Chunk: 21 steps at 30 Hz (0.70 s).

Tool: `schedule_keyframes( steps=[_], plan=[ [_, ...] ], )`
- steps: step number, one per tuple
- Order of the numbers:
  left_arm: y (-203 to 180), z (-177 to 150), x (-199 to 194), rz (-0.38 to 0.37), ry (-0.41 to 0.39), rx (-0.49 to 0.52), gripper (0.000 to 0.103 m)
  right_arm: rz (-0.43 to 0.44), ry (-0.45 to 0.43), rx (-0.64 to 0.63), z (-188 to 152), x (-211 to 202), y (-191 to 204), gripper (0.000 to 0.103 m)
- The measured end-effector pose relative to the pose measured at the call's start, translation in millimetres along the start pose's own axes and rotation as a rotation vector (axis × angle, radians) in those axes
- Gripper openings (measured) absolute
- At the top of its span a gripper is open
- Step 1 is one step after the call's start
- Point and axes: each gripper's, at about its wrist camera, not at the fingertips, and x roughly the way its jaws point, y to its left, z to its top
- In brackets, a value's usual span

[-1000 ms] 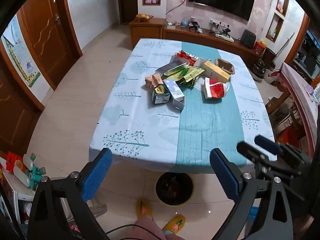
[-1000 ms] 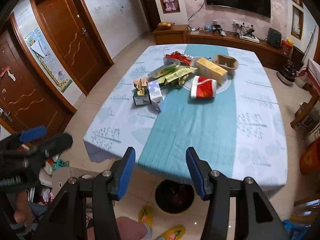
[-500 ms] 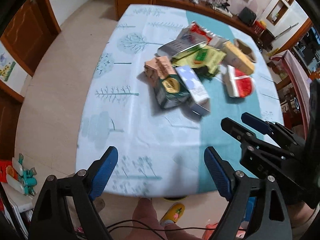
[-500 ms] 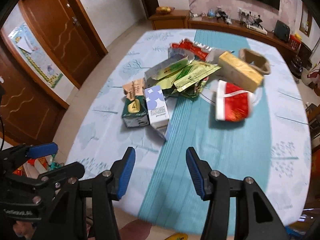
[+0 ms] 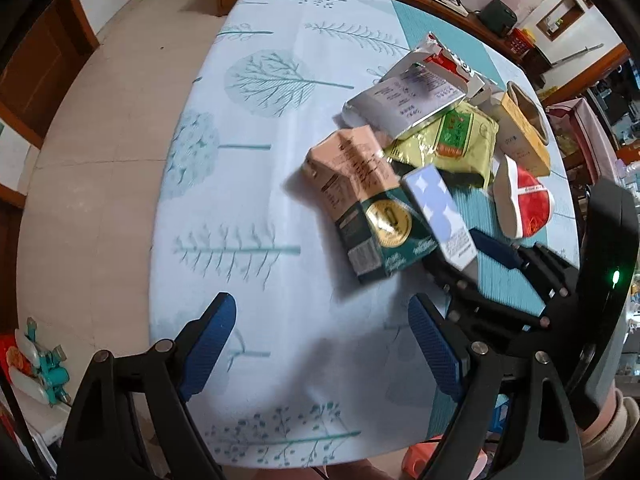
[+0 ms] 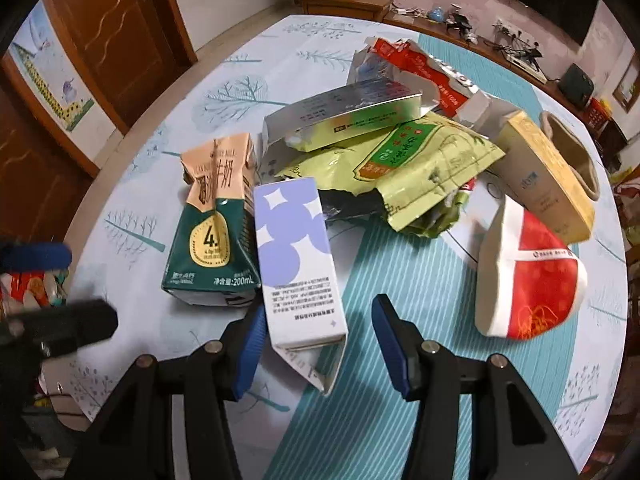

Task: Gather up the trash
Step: 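Grasp the white-blue milk carton with the right gripper while the left grasps the peach-green milk carton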

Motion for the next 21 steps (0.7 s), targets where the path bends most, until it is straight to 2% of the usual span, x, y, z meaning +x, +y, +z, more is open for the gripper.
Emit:
schedule_keyframes(
  steps=[2, 3, 7, 14, 21],
  plan=[
    [-1.7, 10.2, 4.6, -0.013, 0.003, 0.000, 0.087, 0.021, 0.008, 0.008, 0.7, 3.6, -3.2, 0.051],
    [-2.8, 14.7, 6.7, -0.018, 0.006, -0.001, 0.087, 0.030, 0.010, 0.016, 0.8, 4.4, -4.9, 0.039],
    [-6.1, 33.4, 15.6, -0.025, 0.020, -0.031, 0.087, 0.057, 0.002, 0.080, 3.3, 3.9, -15.0, 0.038],
    [-12.9, 57.3, 37.3, -0.007, 0.050, -0.089, 0.087, 0.032, -0.018, 0.247, -1.4, 1.4, -38.4, 0.038],
    [-22.7, 67.4, 60.1, 0.029, 0.076, -0.135, 0.087, 0.021, -0.030, 0.311, -1.9, -0.1, -47.8, 0.038]
  ],
)
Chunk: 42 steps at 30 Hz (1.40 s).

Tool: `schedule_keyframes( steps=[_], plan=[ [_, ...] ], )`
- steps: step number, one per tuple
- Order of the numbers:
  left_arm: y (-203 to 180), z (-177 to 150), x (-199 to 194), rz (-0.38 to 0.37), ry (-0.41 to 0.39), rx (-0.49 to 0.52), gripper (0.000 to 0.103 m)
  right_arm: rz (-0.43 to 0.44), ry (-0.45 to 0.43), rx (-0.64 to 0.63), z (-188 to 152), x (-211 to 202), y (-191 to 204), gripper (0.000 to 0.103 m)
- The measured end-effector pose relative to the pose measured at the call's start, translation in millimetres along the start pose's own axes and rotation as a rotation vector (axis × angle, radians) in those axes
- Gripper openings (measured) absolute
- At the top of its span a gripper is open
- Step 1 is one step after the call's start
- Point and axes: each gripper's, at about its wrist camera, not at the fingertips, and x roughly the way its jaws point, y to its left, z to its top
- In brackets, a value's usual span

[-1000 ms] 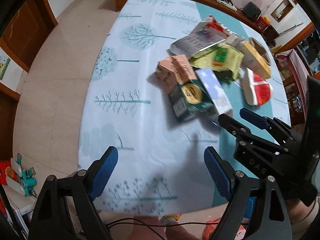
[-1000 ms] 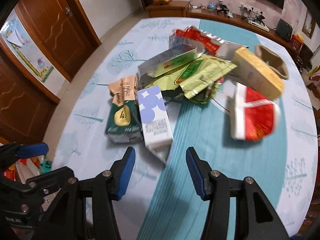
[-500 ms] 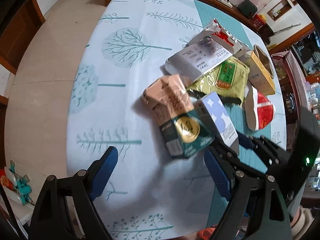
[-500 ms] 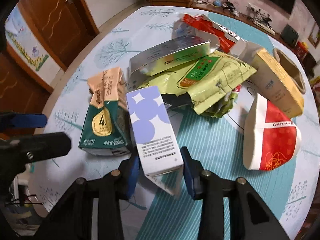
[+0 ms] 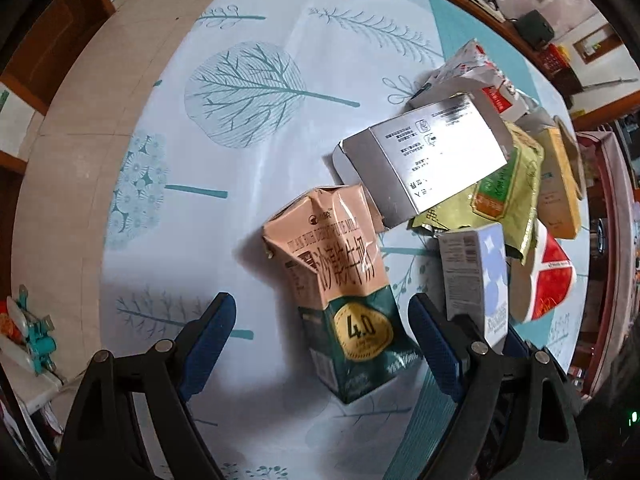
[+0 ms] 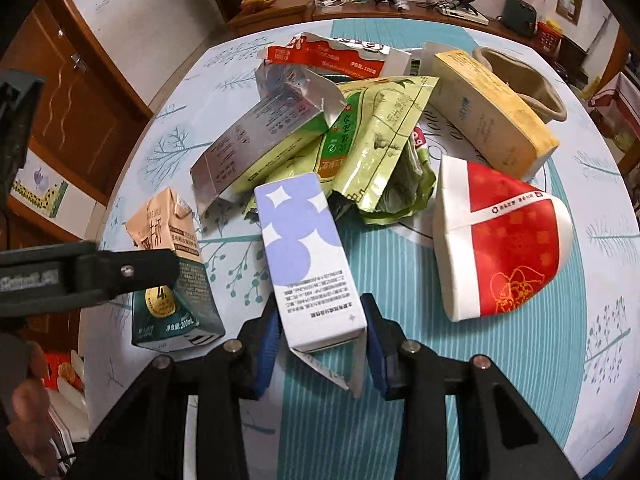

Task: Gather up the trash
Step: 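Grasp the white-blue milk carton with the right gripper while the left grasps the peach-green milk carton, then lift both held cartons off the table and carry them over the black bin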

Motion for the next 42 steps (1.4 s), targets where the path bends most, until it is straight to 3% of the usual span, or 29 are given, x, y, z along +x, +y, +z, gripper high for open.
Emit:
schedule_keyframes(
  steps=[9, 10, 11, 13, 22, 30, 42],
  plan=[
    [-10.6, -5.0, 25.7, 0.035, 0.031, -0.004, 0.085, 0.017, 0.007, 0.005, -13.2, -4.6, -0.5, 0.038],
    [-10.5, -7.5, 24.3, 0.035, 0.017, 0.000, 0.075, 0.021, 0.010, 0.004, -15.9, -5.9, -0.7, 0.038],
    [-11.0, -11.1, 21.7, 0.047, -0.003, 0.011, 0.058, 0.022, 0.012, 0.002, -18.1, -6.0, -0.7, 0.038],
    [-11.8, -18.2, 19.2, 0.045, -0.011, 0.039, 0.044, 0.026, 0.012, -0.003, -22.6, -8.2, -0.3, 0.038],
    [-17.3, -61.3, -3.6, 0.077, -0.081, 0.114, 0.043, 0.067, -0.019, -0.003, -40.3, -30.3, -2.0, 0.038],
    [-37.2, -112.6, -46.3, 0.092, -0.149, 0.198, 0.043, 0.112, -0.064, 0.014, -69.7, -76.0, -15.3, 0.038],
    [-71.1, -220.0, -128.1, 0.072, -0.265, 0.329, 0.044, 0.139, -0.143, 0.006, -137.9, -168.6, -42.7, 0.038]
  ],
)
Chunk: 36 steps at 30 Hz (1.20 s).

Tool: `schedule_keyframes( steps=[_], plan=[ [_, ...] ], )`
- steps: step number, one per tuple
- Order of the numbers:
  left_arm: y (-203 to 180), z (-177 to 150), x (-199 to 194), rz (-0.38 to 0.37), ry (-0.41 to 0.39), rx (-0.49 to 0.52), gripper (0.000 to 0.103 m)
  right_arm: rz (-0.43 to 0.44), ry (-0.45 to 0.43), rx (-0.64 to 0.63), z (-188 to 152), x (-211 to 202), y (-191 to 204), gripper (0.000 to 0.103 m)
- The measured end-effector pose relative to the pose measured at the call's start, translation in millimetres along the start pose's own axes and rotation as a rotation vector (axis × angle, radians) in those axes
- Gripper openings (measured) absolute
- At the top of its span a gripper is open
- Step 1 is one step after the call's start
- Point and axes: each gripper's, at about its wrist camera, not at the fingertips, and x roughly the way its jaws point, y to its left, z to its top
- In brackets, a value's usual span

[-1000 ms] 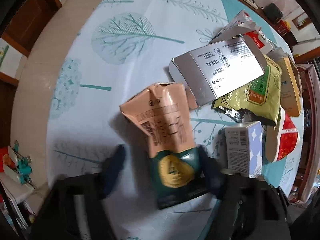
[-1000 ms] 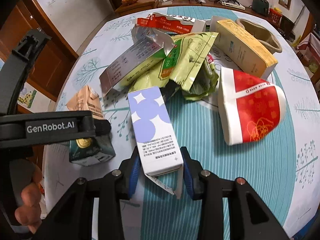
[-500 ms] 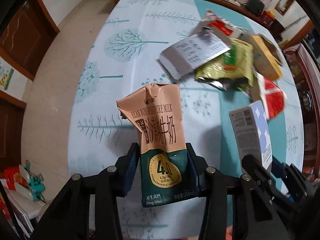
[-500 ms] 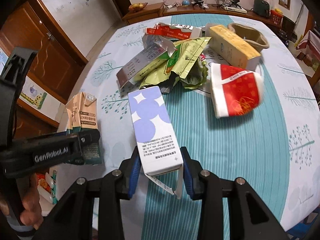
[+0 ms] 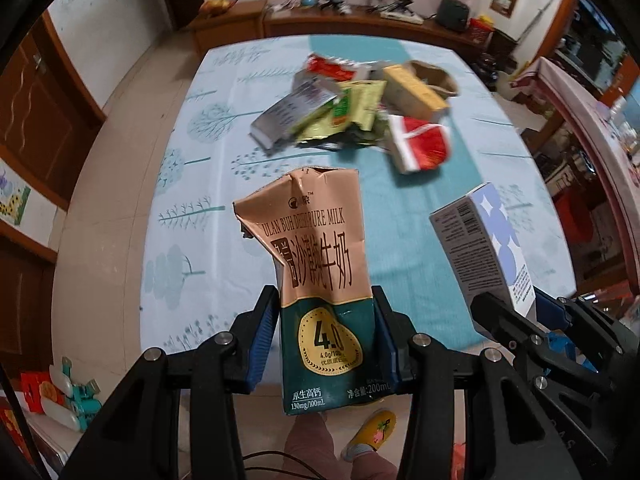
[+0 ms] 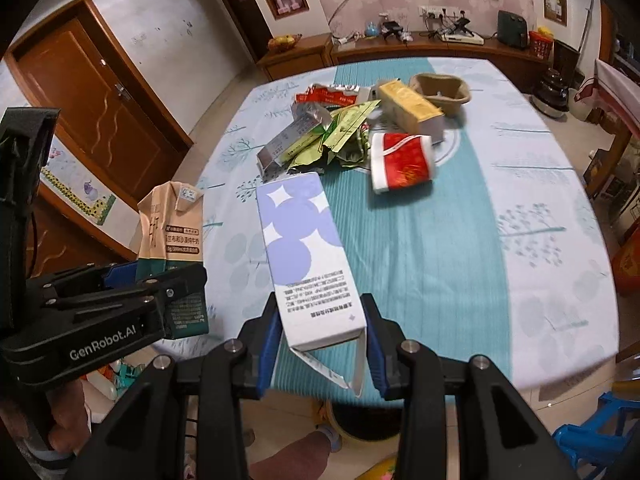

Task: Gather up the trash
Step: 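Lift both held cartons off the table and carry them over the black bin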

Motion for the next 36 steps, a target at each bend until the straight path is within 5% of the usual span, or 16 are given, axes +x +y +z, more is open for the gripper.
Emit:
schedule_keyframes(
  steps=[8, 14, 28, 36],
  plan=[
    [-43.4, -49.4, -45.7, 0.022, -0.066, 0.044, 0.044, 0.048, -0.039, -0.005, -36.6, -54.5, -15.4, 0.038],
    [-64.7, -91.2, -51.5, 0.032, -0.037, 0.033, 0.044, 0.086, -0.034, -0.036, -65.9, -73.0, -24.7, 0.038],
    [-78.3, -125.1, -28.6, 0.039, 0.088, 0.080, 0.044, 0.130, 0.052, 0.073, -114.5, -67.0, -57.4, 0.038],
    [-75.6, -156.0, 27.4, 0.009, 0.193, 0.128, 0.044, 0.094, 0.148, 0.155, -151.8, -25.1, -70.7, 0.038]
  ],
)
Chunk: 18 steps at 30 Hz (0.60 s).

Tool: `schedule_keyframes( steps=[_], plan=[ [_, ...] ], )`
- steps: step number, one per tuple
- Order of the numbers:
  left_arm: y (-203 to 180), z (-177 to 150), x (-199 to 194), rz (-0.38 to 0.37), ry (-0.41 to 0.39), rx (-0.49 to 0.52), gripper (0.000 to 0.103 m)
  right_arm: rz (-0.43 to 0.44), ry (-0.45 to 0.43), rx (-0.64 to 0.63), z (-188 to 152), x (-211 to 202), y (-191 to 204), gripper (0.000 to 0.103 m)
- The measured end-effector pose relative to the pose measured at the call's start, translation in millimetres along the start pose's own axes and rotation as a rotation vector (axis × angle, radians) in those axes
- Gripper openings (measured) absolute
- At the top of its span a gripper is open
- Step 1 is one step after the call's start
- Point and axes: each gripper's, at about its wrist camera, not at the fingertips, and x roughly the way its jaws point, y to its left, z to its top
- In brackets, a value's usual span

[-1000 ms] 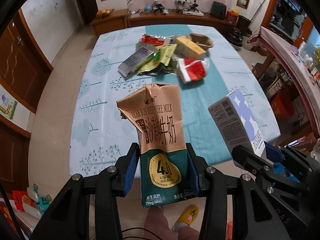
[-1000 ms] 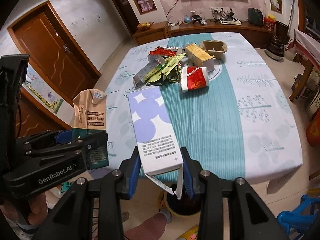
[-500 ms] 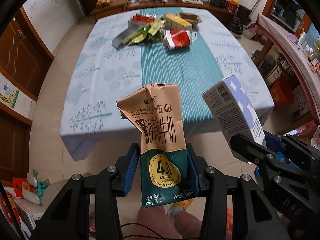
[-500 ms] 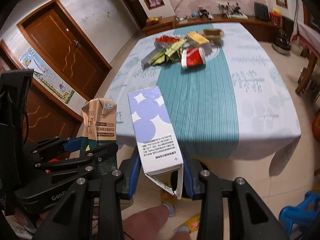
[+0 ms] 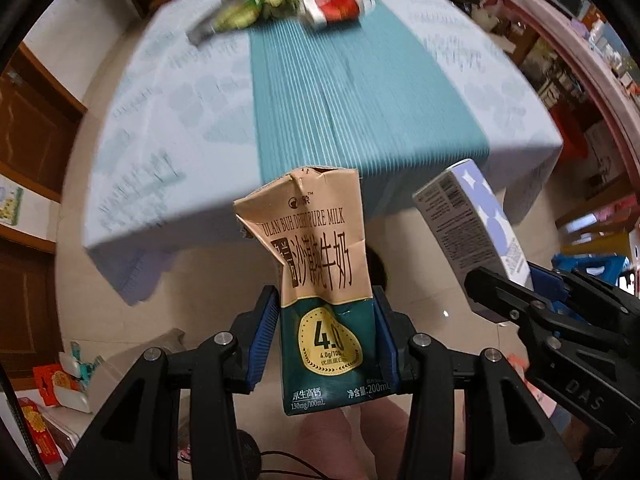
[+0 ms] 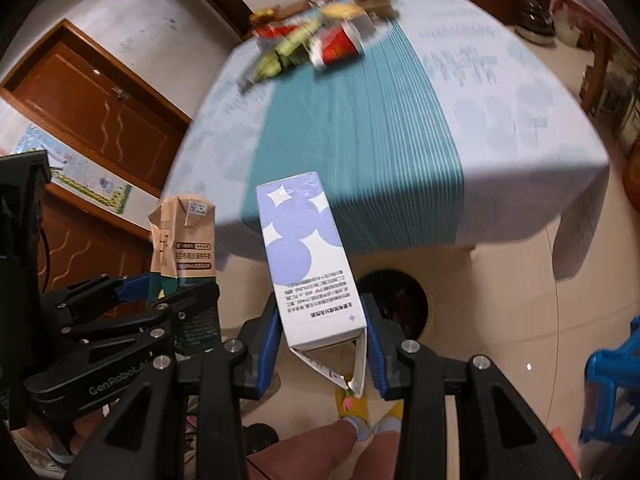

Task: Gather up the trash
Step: 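Lift both held cartons off the table and carry them over the black bin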

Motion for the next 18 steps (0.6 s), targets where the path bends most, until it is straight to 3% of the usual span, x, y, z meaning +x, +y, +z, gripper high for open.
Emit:
schedule_keyframes(
  steps=[6, 18],
  plan=[
    [0.0, -16.4, 72.2, -0.039, 0.077, -0.005, 0.044, -0.045, 0.083, 0.118, -28.8, 61.5, -30.5, 0.038],
    [11.1, -24.9, 223.0, -0.035, 0.115, -0.038, 0.044, -0.133, 0.139, 0.275, -75.2, 201.5, -94.2, 0.038]
  ],
)
